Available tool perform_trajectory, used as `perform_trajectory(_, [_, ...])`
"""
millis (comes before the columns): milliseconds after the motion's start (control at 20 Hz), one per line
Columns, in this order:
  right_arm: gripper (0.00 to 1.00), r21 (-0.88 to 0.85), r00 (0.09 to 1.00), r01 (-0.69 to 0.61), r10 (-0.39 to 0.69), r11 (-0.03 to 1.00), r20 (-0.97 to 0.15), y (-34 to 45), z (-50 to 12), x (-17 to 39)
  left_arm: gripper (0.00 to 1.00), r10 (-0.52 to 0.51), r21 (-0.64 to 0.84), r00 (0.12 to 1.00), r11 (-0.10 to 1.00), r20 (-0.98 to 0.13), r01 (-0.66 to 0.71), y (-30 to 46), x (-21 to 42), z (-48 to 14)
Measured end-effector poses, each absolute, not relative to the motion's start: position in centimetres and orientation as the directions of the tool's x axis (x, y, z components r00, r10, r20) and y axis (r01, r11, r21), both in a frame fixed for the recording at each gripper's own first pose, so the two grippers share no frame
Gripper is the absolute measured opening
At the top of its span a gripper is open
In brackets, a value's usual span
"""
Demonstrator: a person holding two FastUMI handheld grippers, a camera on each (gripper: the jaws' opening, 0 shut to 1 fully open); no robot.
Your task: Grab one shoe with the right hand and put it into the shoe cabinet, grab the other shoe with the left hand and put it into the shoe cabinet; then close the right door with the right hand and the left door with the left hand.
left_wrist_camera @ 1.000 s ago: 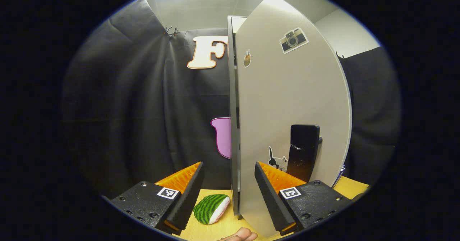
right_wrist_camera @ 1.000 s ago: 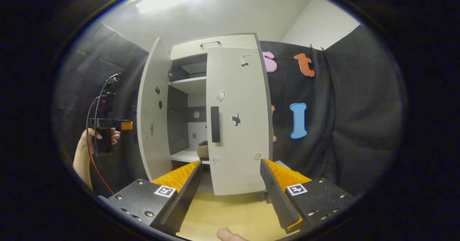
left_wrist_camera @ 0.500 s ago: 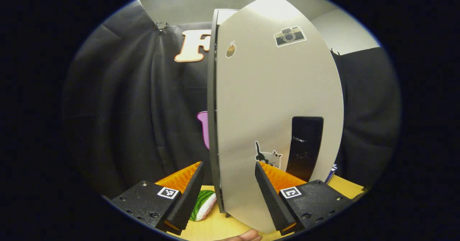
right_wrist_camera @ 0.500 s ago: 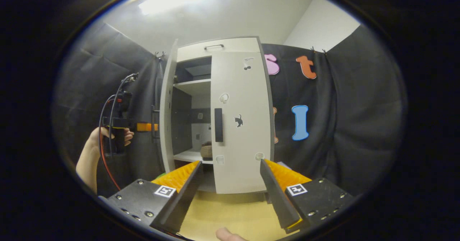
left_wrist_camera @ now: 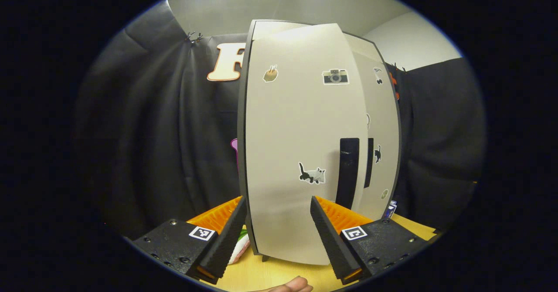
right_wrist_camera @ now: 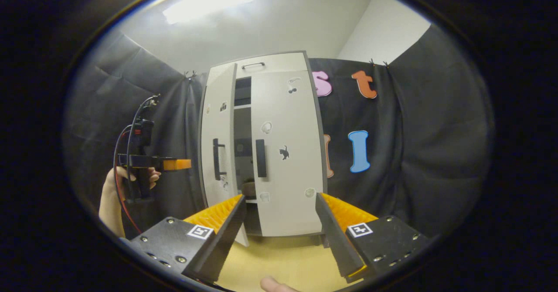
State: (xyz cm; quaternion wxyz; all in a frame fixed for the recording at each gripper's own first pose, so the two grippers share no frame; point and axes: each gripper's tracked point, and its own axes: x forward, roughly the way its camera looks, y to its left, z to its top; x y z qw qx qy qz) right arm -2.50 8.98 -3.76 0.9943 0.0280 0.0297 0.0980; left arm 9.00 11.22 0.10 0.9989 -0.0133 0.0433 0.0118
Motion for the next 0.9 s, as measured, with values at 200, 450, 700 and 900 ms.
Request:
perform_trajectory(200, [0.96, 0.052, 0.982, -0.181, 0.184, 0.982, -0.050, 8.6, -3.8, -2.4, 0.92, 0.031, 0.006, 0.997, 1.000, -0.073, -0.031, 9.4, 6.9, 0.2])
perform_trajectory(450, [0.96, 0.057, 0.981, -0.185, 0.188, 0.981, -0.047, 8.5, -3.6, -2.0, 0.95, 0.059, 0.009, 0.997, 0.998, -0.059, -0.059, 8.3, 4.2, -0.7])
perform_trajectory(700, [0.96, 0.020, 0.988, -0.150, 0.151, 0.988, -0.027, 8.0, -3.5, -1.6, 0.95, 0.015, -0.068, 0.997, 0.997, -0.078, -0.020, 6.0, 1.7, -2.2])
perform_trajectory(900, [0.96, 0.030, 0.982, -0.186, 0.187, 0.982, -0.034, 8.9, -3.7, -2.2, 0.96, 0.092, -0.046, 0.995, 0.995, -0.040, -0.094, 6.3, -1.3, -2.7])
